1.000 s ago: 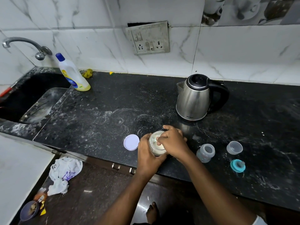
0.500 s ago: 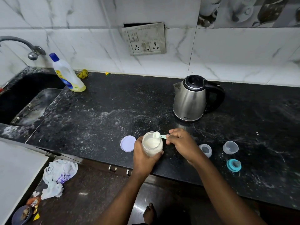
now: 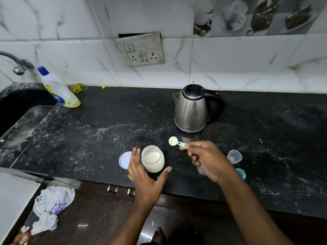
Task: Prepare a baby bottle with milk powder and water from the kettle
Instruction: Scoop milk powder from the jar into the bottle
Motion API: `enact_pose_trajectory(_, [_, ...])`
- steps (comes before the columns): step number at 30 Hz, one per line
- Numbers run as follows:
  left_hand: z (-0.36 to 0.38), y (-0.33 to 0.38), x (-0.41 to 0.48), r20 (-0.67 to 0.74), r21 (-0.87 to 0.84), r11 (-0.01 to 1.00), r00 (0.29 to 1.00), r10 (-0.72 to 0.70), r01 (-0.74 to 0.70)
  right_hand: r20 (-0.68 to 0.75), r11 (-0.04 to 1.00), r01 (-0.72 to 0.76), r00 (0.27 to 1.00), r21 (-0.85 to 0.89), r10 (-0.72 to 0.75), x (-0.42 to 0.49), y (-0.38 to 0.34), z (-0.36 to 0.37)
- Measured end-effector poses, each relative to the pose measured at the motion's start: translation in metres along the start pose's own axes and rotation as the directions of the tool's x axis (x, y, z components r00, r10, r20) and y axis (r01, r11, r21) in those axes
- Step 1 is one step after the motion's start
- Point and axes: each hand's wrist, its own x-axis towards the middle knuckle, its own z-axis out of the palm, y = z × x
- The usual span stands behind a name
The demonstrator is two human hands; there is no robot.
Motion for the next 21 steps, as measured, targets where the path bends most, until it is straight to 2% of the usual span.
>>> enact_pose_trajectory(4, [0.020,0.027,-0.016,0.020,-0.065,0.942,0.943,0.331,-0.329,-0.081,0.999,0.034,0.996,0.018,-0.033,-0.018,-0.003,-0.035])
enact_pose_trajectory(7, [0.048,0.041,-0.021,0.151,-0.172,0.900,0.893,0.425,-0.400,-0.164,0.999,0.036,0.986,0.029,-0.031,-0.032,0.002,-0.064])
enact_pose_trajectory(11, [0.088,0.047,-0.026,0.389,-0.195,0.929,0.845,0.366,-0.313,-0.272,1.000,0.013,0.962,0.012,-0.009,-0.046,0.017,-0.096])
enact_pose_trajectory(14, [0.111,0.040,-0.027,0.497,-0.143,0.973,0.837,0.228,-0.180,-0.305,1.000,0.011,0.952,0.014,-0.006,-0.050,0.027,-0.107])
enact_pose_trajectory(18, [0.130,0.038,-0.029,0.569,-0.115,0.993,0.818,0.085,-0.023,-0.330,1.000,0.024,0.944,0.011,-0.019,-0.055,0.039,-0.122])
enact_pose_trajectory(21, [0.135,0.043,-0.029,0.555,-0.141,0.990,0.830,0.063,0.019,-0.327,0.999,0.036,0.944,-0.013,-0.038,-0.056,0.043,-0.126])
